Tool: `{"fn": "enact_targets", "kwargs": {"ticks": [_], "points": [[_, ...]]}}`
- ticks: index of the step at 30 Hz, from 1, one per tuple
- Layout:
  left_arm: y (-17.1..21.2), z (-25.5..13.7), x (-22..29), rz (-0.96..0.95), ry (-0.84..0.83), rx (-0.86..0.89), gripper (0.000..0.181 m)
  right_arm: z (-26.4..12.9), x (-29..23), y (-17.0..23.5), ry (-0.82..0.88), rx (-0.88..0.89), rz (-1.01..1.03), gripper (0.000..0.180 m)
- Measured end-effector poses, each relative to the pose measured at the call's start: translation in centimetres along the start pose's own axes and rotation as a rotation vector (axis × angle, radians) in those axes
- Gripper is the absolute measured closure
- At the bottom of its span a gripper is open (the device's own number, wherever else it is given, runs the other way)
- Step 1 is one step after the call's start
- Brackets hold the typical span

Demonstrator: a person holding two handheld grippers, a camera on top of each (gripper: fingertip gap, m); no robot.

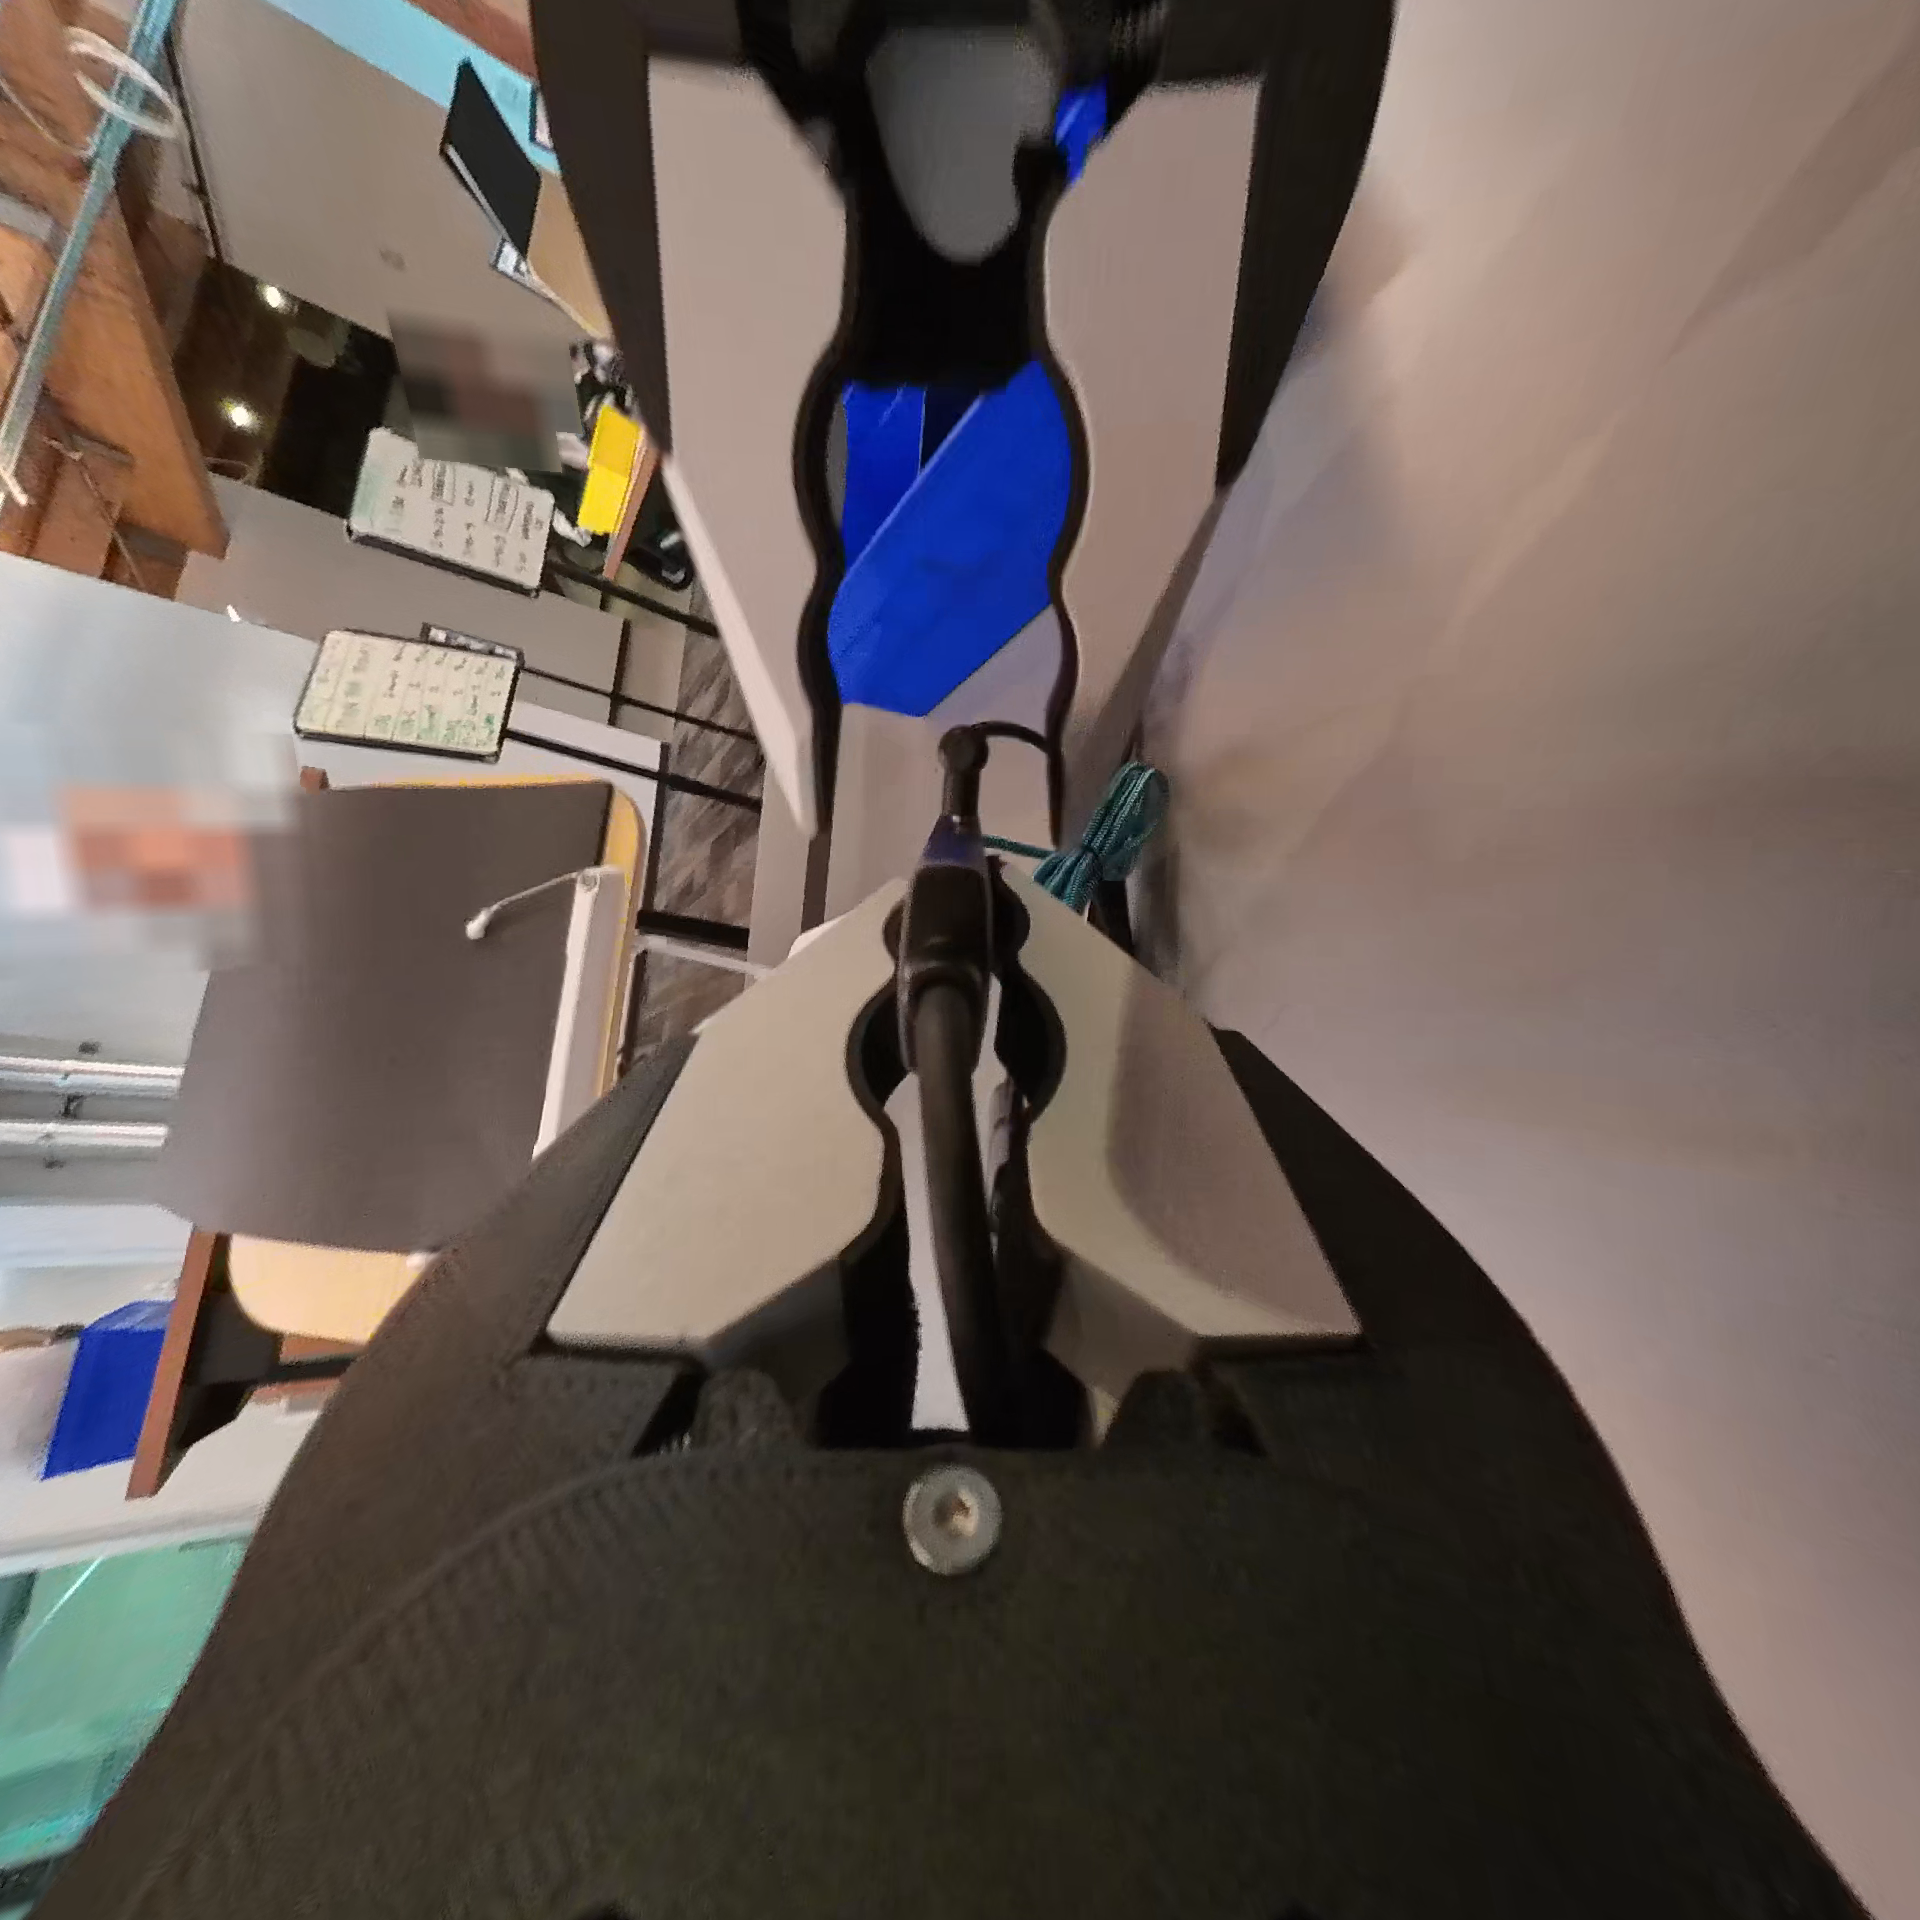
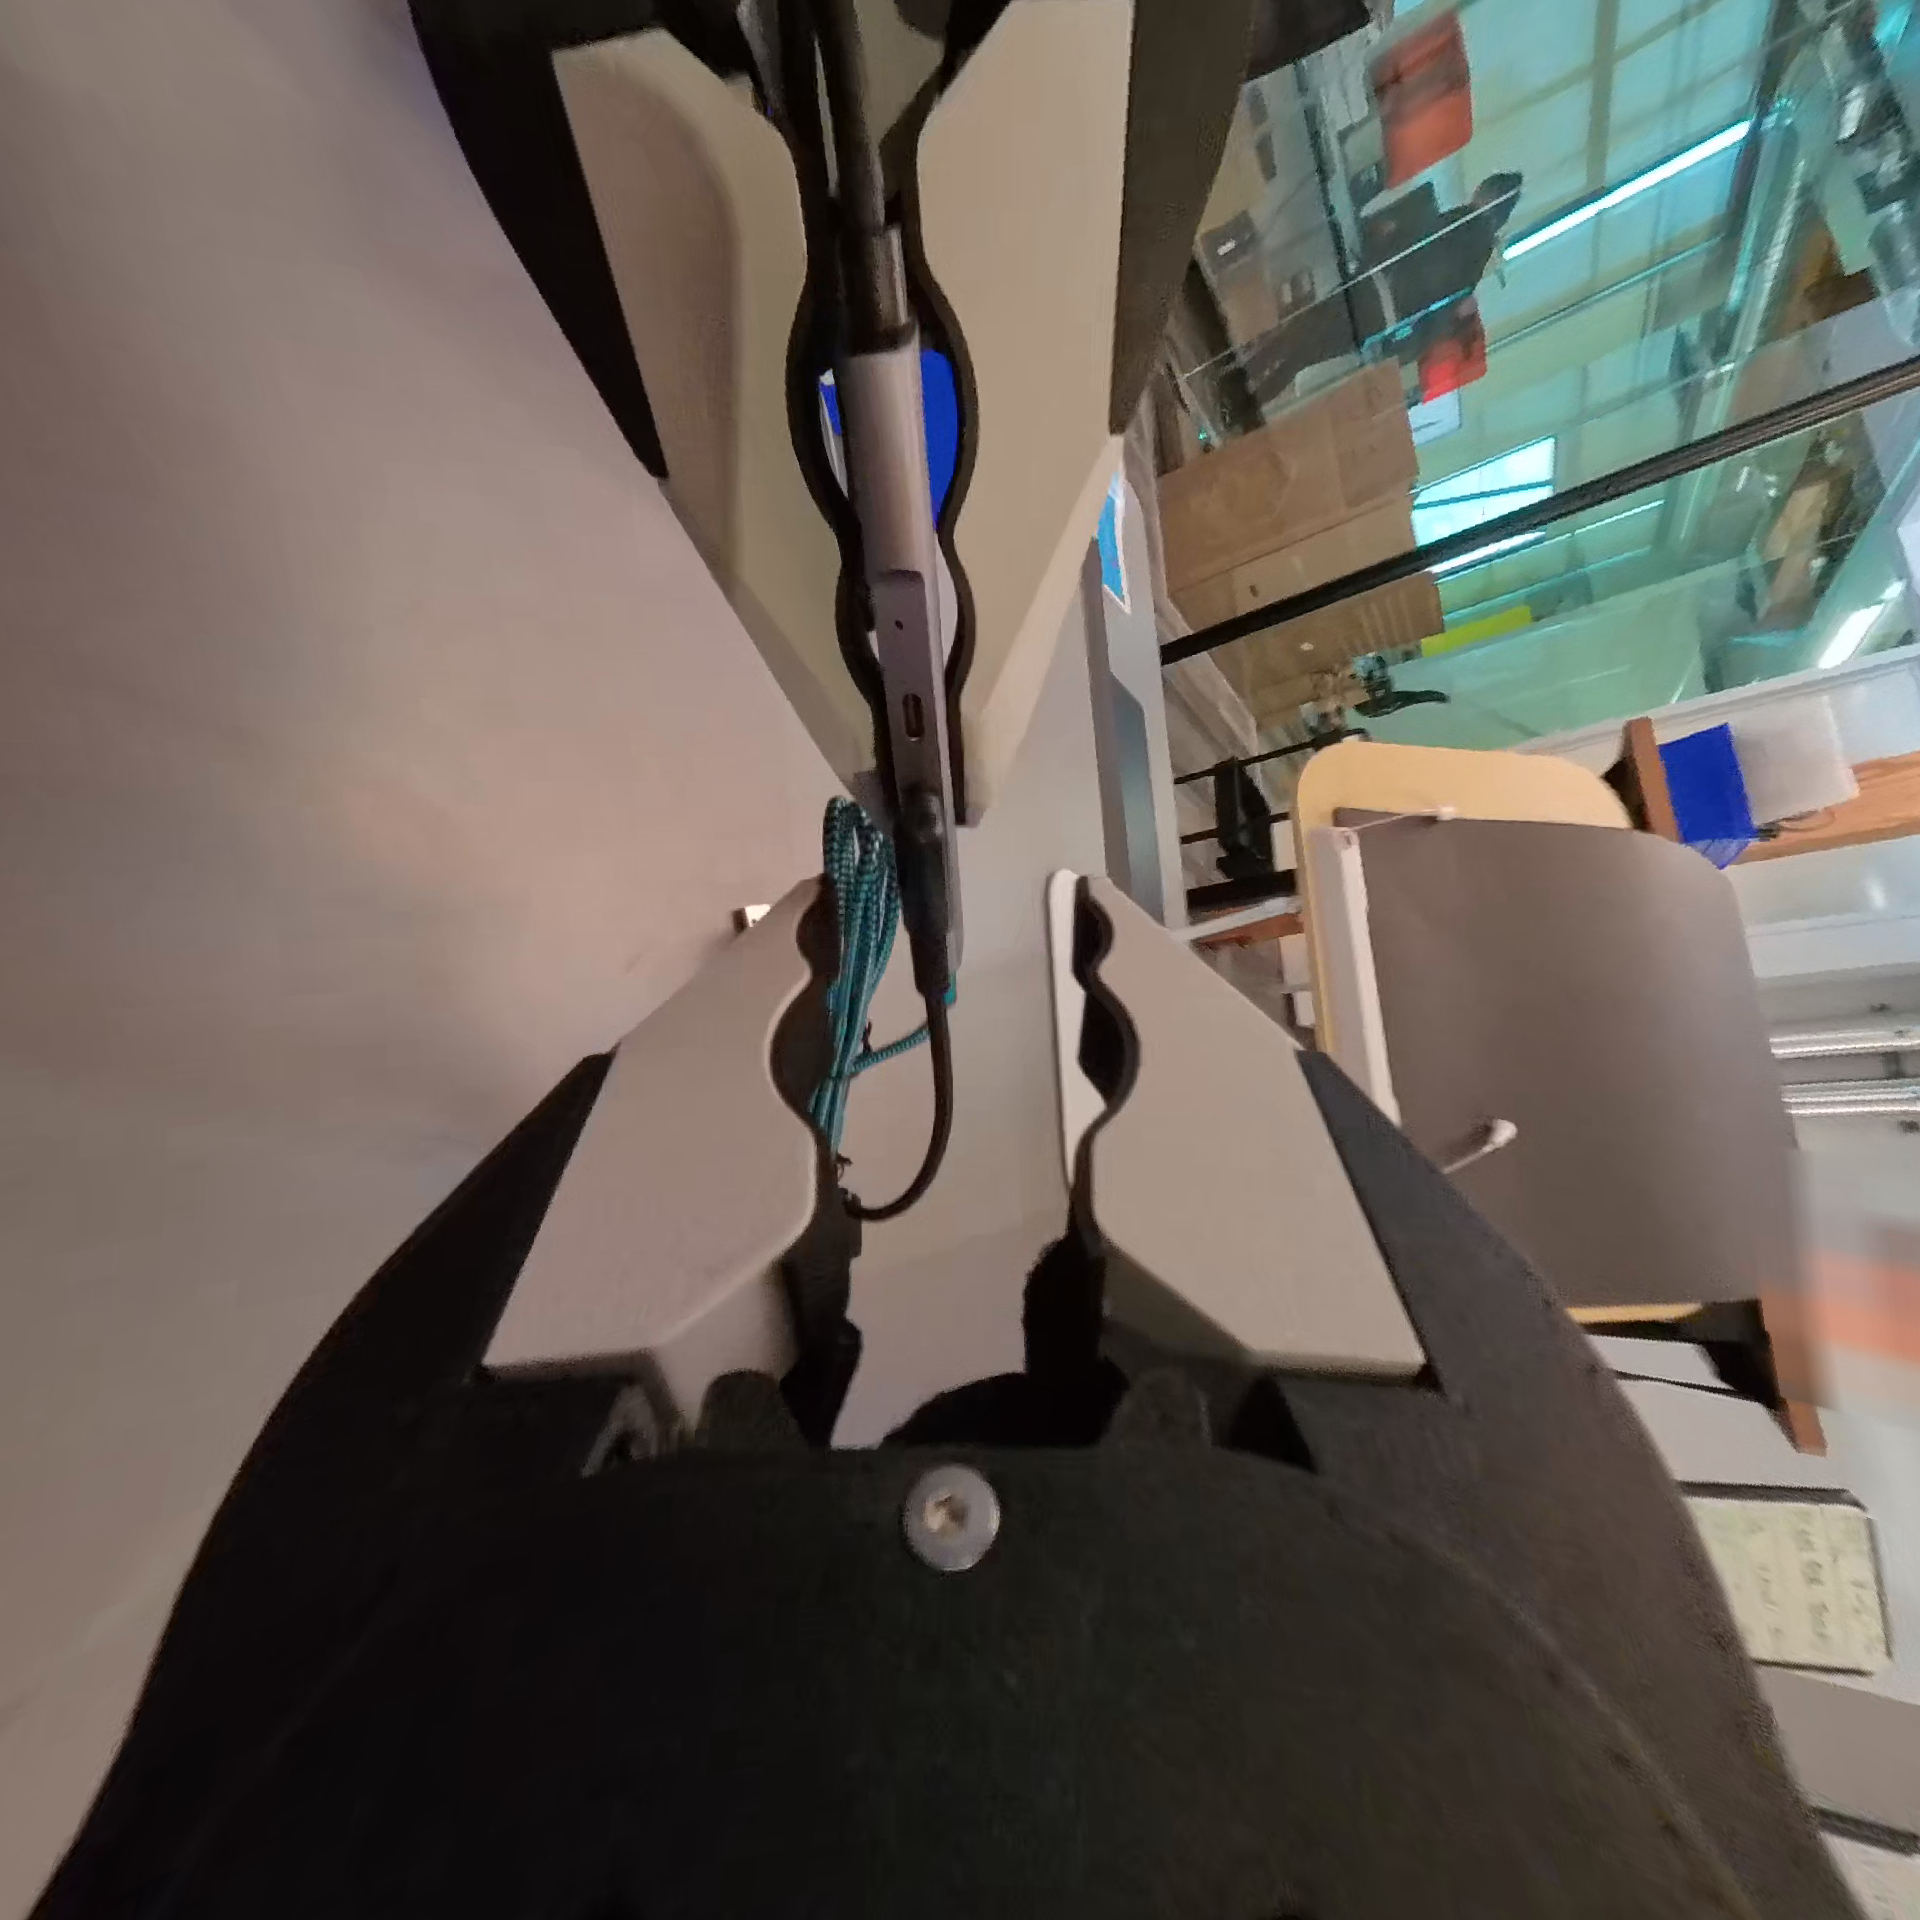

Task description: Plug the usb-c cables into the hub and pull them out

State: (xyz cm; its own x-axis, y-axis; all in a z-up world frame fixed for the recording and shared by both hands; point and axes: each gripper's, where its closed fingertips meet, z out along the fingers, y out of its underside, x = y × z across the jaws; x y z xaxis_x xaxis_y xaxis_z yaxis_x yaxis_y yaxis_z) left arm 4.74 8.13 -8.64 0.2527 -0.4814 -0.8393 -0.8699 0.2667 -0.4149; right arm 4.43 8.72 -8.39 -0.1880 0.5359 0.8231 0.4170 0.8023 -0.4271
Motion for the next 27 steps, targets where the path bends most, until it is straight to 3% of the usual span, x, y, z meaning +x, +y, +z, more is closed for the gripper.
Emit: {"fn": "enact_targets", "kwargs": {"ticks": [1,2,4,9,14,17,19,21,23,27], "points": [[-0.5,-0.2,0.1,0.01,0.009,0.013,0.174,0.4,-0.2,0.1,-0.019,-0.013,0.008,0.133],[-0.9,-0.3,0.3,0.02,0.018,0.028,0.174,0.8,-0.4,0.2,-0.027,-0.024,0.0,0.137],[-1.7,-0.5,0.5,0.012,0.035,0.05,0.174,1.3,-1.0,-0.1,-0.06,-0.015,-0.021,0.174],[-1.0,-0.5,-0.1,-0.08,0.05,0.026,0.172,1.8,-0.9,0.1,-0.088,-0.011,0.073,0.174],[1.7,-2.4,-3.3,-0.152,-0.092,-0.097,0.12,0.3,2.0,0.0,-0.065,0.04,0.236,0.173],[4.0,-2.8,-3.5,-0.245,-0.062,-0.206,0.114,0.1,2.9,-0.3,-0.069,0.002,0.215,0.173],[5.9,-2.6,-2.6,-0.287,0.023,-0.333,0.12,0.4,3.5,0.1,-0.052,-0.026,0.209,0.173],[8.6,-2.4,-1.7,-0.304,0.081,-0.509,0.106,0.4,4.1,0.4,-0.034,-0.047,0.198,0.173],[9.6,-1.9,-1.2,-0.32,0.097,-0.53,0.113,0.2,4.7,0.1,-0.015,-0.044,0.208,0.172],[10.7,-1.6,-1.5,-0.507,0.095,-0.464,0.109,-0.2,6.0,-0.1,0.013,-0.056,0.233,0.172]]}}
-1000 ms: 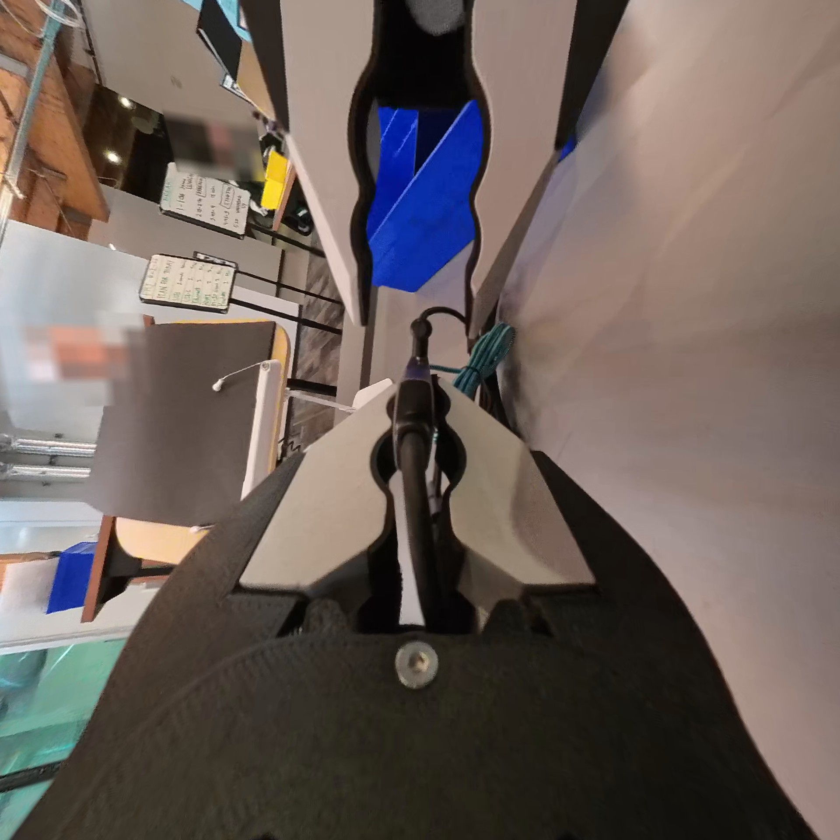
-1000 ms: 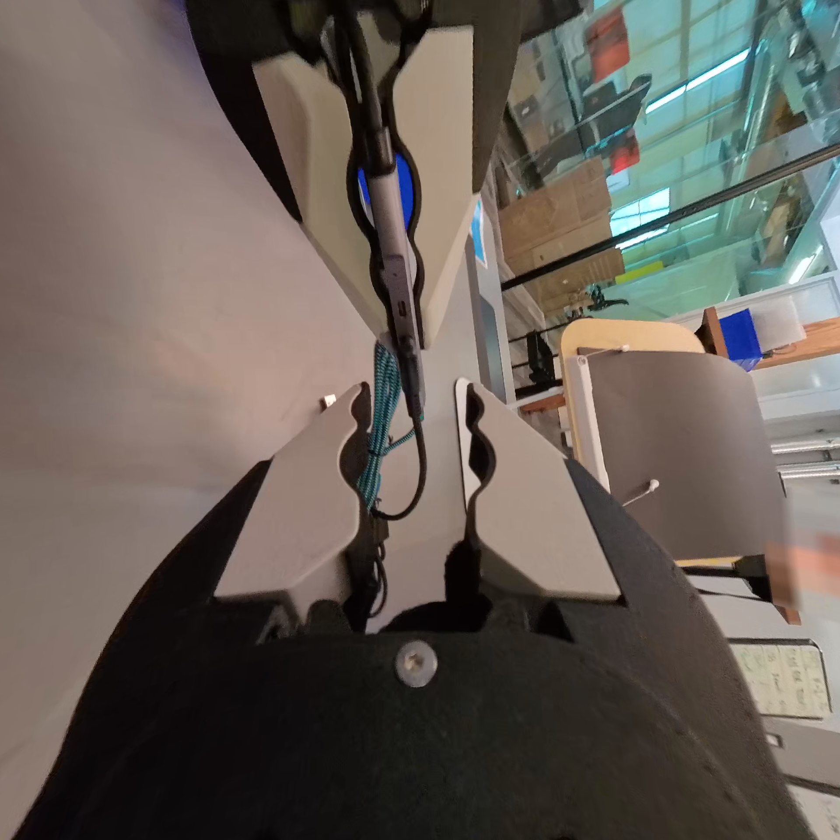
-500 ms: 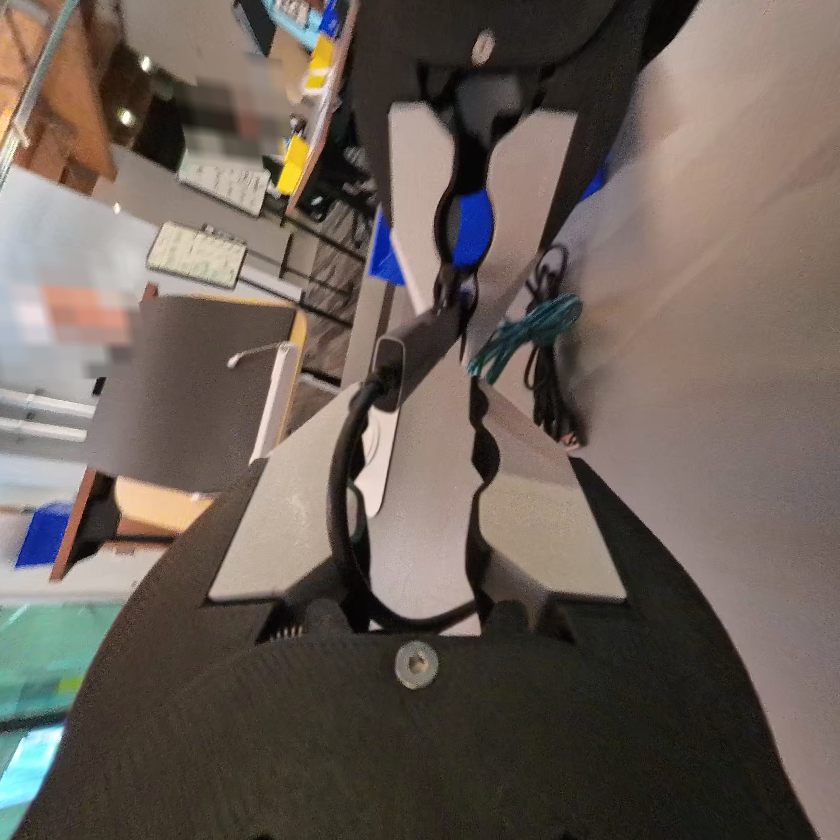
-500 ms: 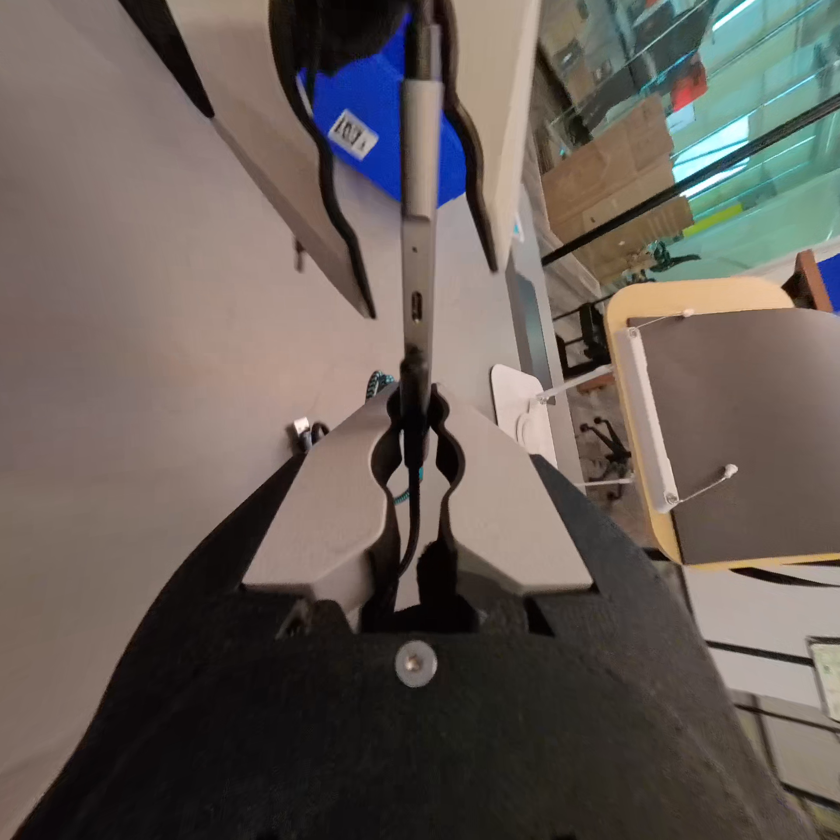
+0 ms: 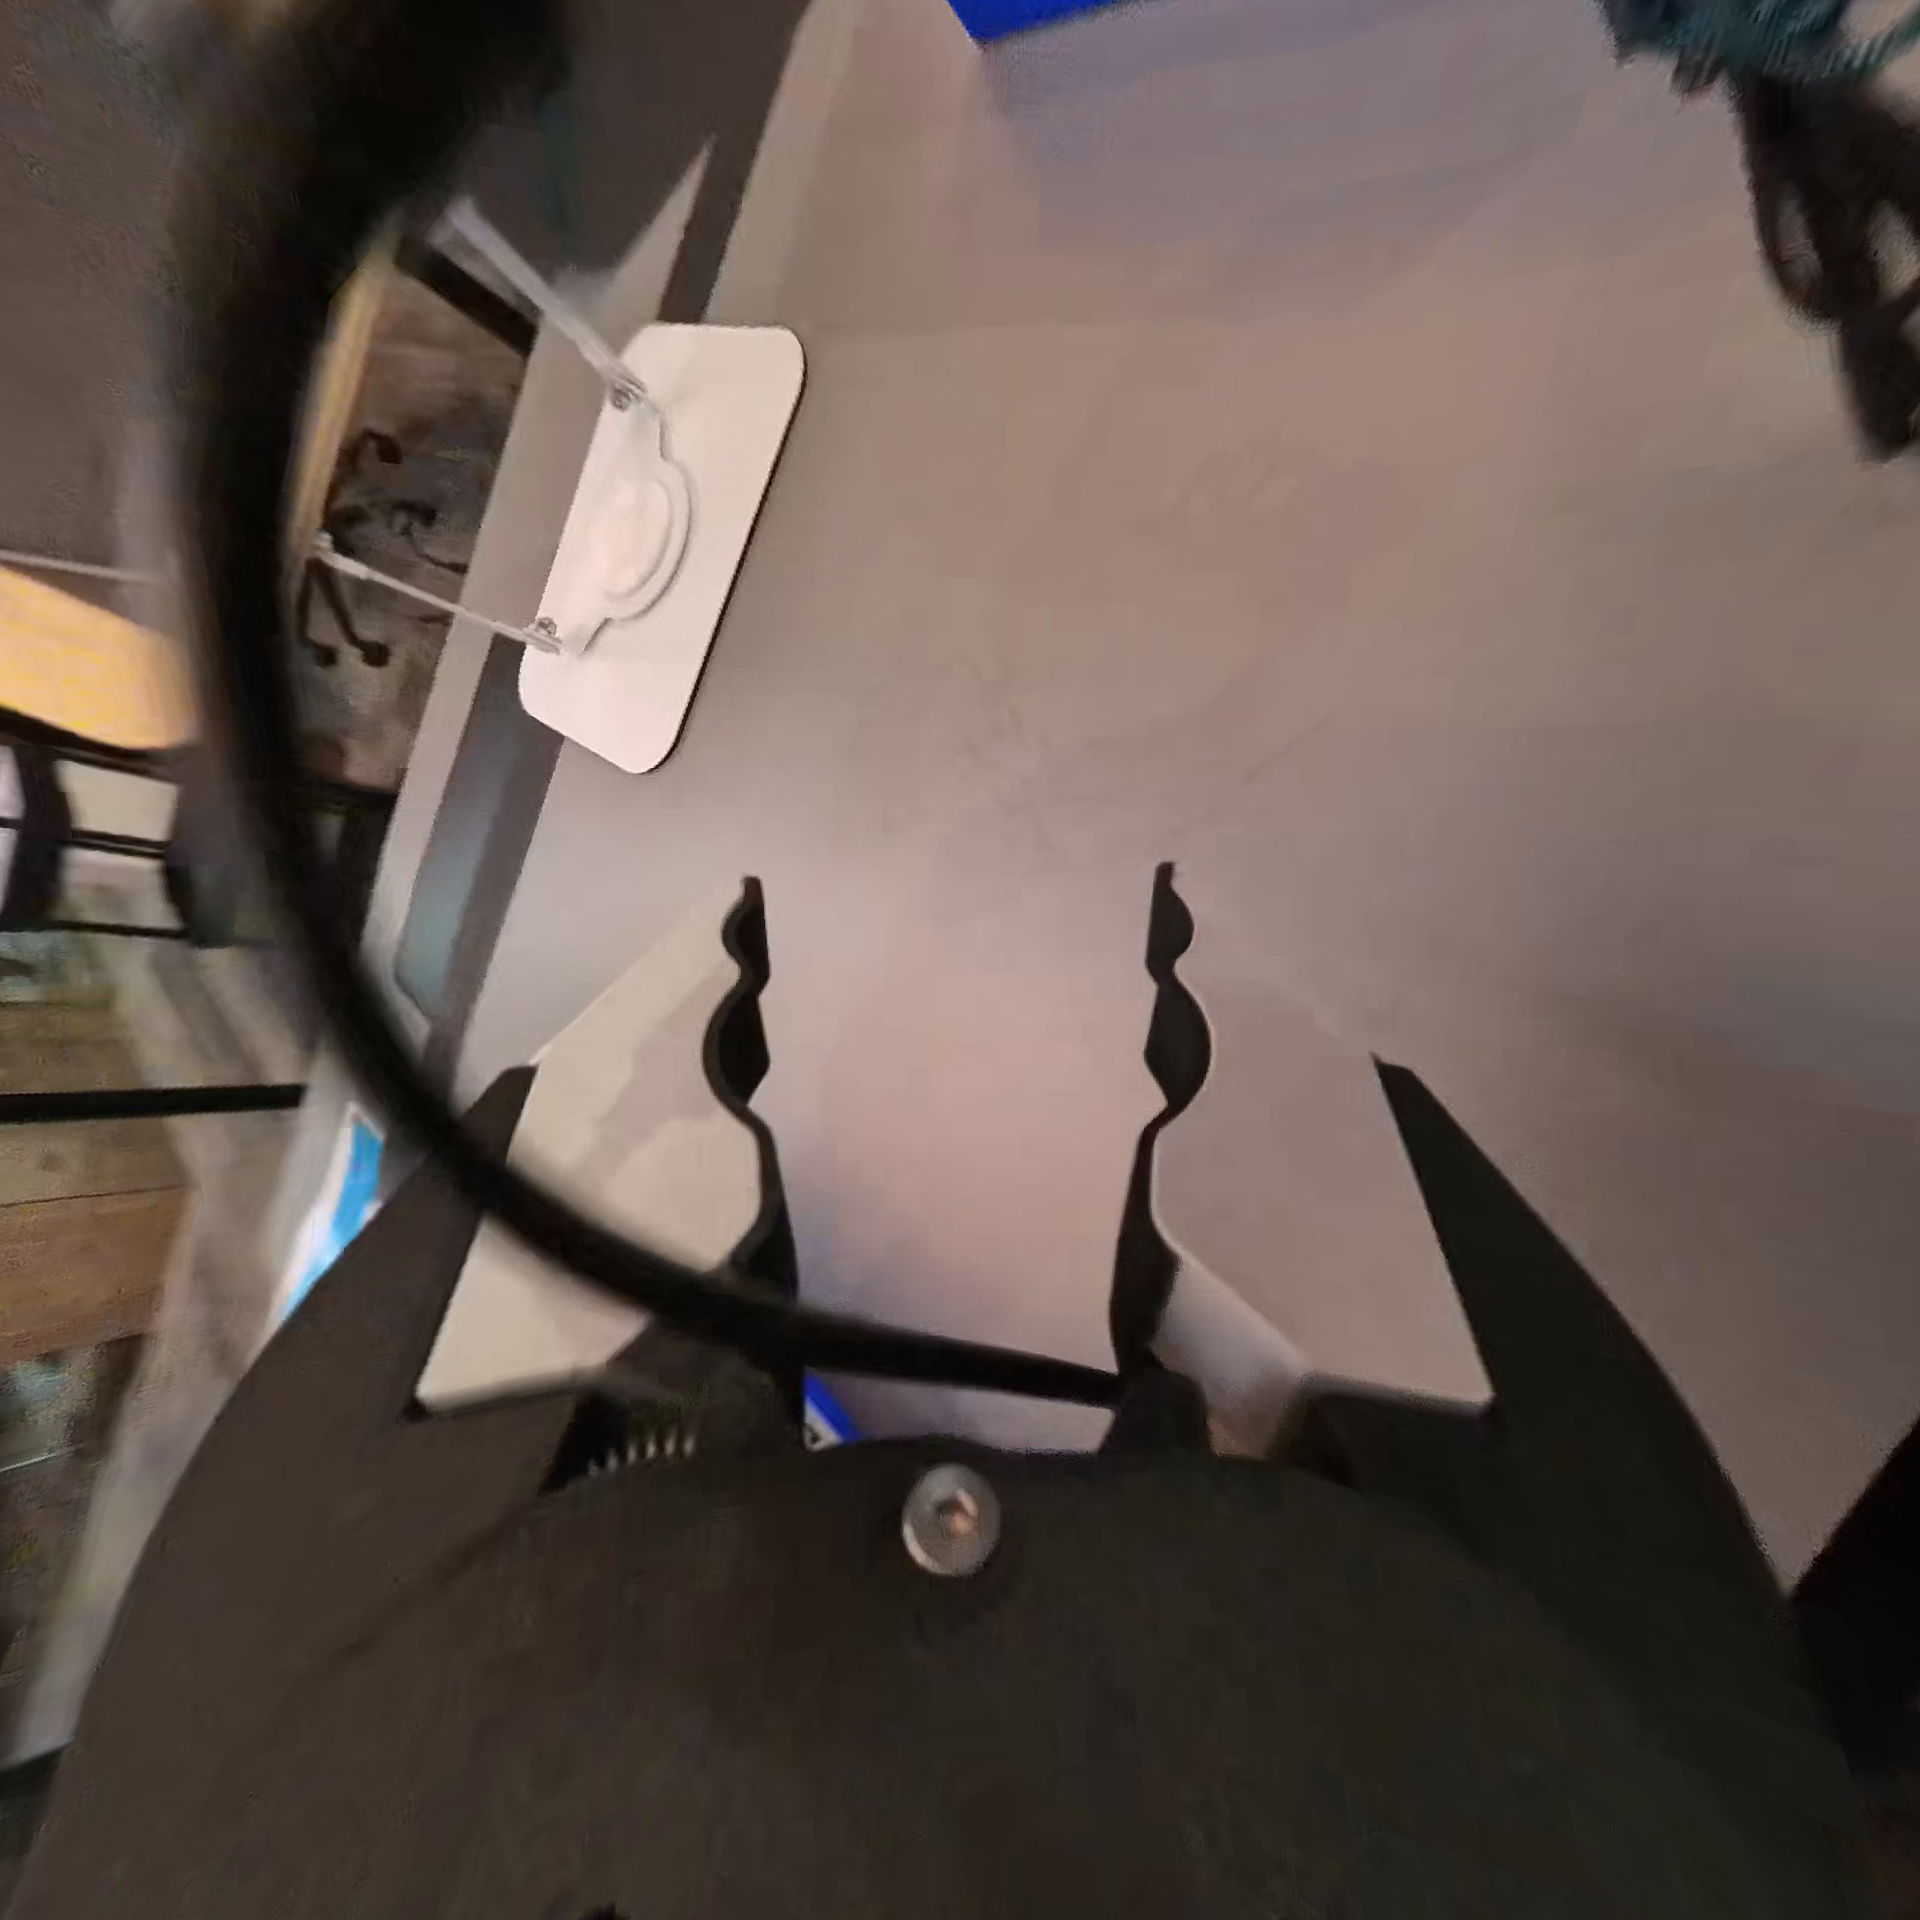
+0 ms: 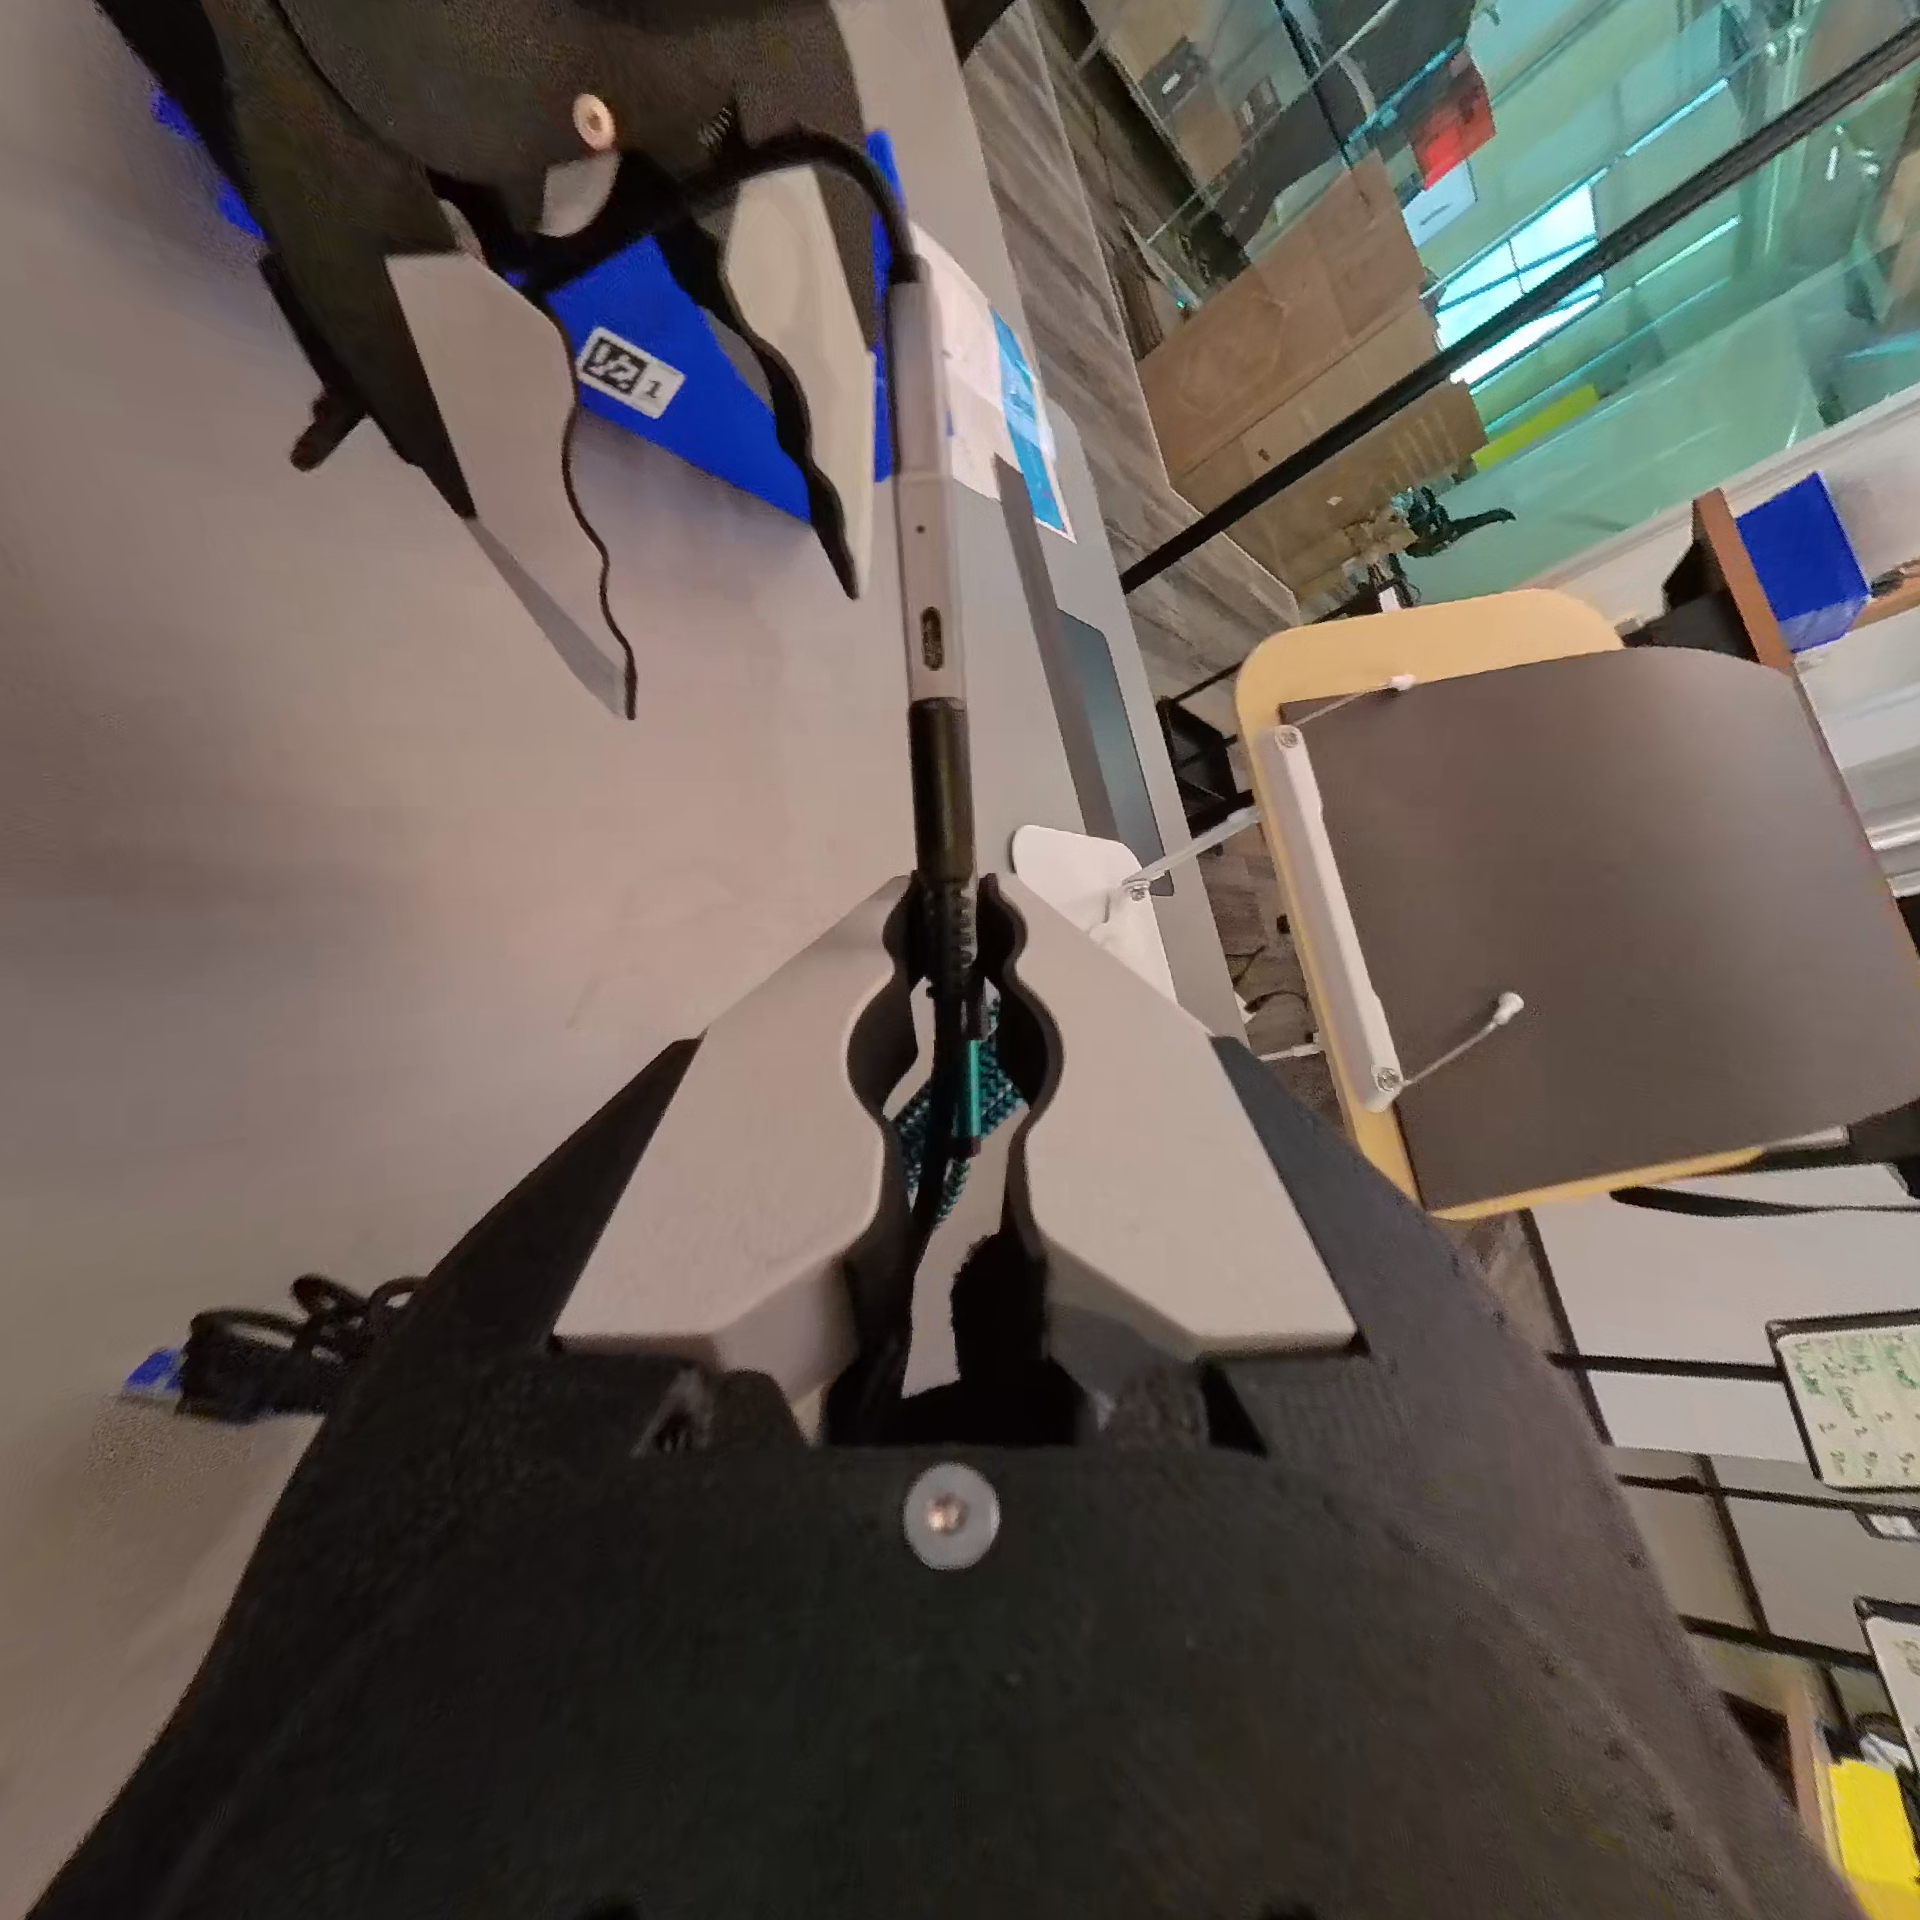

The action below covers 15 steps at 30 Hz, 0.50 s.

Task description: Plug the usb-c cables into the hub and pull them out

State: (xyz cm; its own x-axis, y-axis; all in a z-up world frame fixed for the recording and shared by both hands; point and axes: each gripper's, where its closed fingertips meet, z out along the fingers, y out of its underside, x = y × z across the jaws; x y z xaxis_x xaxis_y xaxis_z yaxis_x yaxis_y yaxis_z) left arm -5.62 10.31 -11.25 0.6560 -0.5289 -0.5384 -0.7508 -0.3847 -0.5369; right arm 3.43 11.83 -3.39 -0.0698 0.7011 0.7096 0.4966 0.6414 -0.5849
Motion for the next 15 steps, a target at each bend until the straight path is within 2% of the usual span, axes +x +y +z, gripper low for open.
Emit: {"fn": "enact_targets", "kwargs": {"ticks": [1,3,4,11,13,15], "points": [[-0.4,-0.4,0.3,-0.065,0.061,0.048,0.106,-0.2,0.6,0.0,0.011,-0.006,0.012,0.172],[-2.0,-2.0,1.0,-0.226,0.217,0.191,0.117,-0.6,1.8,0.3,0.031,-0.021,0.032,0.173],[-2.8,-2.9,1.2,-0.292,0.29,0.255,0.113,-0.8,2.1,0.4,0.027,-0.014,0.032,0.173],[-6.0,-8.2,-1.2,-0.687,0.697,0.638,0.063,-0.9,4.0,2.7,0.084,-0.097,0.068,0.174],[-5.7,-8.7,-2.5,-0.744,0.725,0.707,0.055,-1.1,4.0,2.7,0.076,-0.073,0.109,0.173],[-4.8,-8.1,-2.9,-0.752,0.714,0.693,0.047,-1.4,4.4,2.5,0.086,-0.049,0.134,0.173]]}}
